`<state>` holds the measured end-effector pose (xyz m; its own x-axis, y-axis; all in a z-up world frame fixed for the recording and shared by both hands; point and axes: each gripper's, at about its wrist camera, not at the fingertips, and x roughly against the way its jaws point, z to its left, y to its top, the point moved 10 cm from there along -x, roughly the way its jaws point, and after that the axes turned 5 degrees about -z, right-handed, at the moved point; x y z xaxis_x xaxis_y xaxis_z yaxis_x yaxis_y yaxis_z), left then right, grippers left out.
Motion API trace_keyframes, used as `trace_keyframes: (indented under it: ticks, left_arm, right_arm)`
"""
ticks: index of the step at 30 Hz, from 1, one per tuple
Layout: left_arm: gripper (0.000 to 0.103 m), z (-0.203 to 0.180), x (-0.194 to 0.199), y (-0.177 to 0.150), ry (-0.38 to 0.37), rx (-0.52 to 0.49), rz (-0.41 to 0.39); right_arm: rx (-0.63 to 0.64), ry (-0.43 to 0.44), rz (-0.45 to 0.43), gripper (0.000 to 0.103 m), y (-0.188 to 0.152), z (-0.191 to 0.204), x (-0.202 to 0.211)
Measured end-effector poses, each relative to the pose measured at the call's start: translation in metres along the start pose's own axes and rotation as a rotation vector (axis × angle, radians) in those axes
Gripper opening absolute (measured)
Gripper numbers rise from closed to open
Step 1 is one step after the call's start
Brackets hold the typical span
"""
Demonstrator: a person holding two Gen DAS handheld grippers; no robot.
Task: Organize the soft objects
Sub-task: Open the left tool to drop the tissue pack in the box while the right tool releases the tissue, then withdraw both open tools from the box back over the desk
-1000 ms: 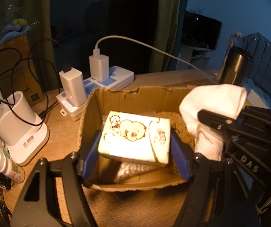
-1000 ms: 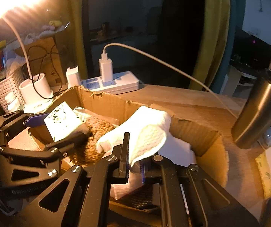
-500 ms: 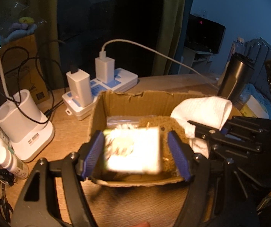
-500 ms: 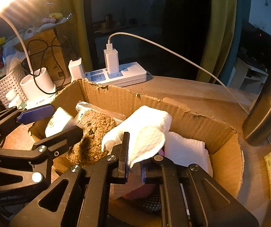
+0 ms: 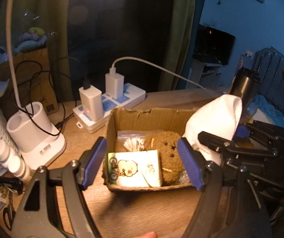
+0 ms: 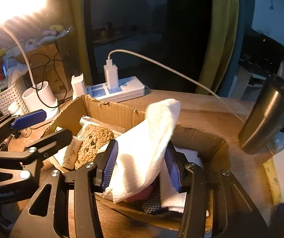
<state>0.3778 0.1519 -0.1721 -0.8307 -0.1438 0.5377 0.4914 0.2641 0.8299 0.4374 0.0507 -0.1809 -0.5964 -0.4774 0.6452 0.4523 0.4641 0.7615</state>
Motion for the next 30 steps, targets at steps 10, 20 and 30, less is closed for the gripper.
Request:
trace_keyframes:
  ticks: [10, 20, 30]
  left_arm:
    - [0.075, -0.004, 0.031, 0.007, -0.004, -0.01, -0.042]
    - [0.075, -0.018, 0.058, 0.017, -0.018, -0.029, -0.088]
    - [0.075, -0.035, 0.095, 0.025, -0.028, -0.051, -0.151]
  right_arm:
    - [-0.052, -0.094, -0.02, 0.059, -0.003, -0.025, 0.025]
    - [-0.067, -0.119, -0.066, 0.059, 0.002, -0.036, 0.06]
    - [-0.067, -0.132, -0.143, 0.059, 0.006, -0.036, 0.112]
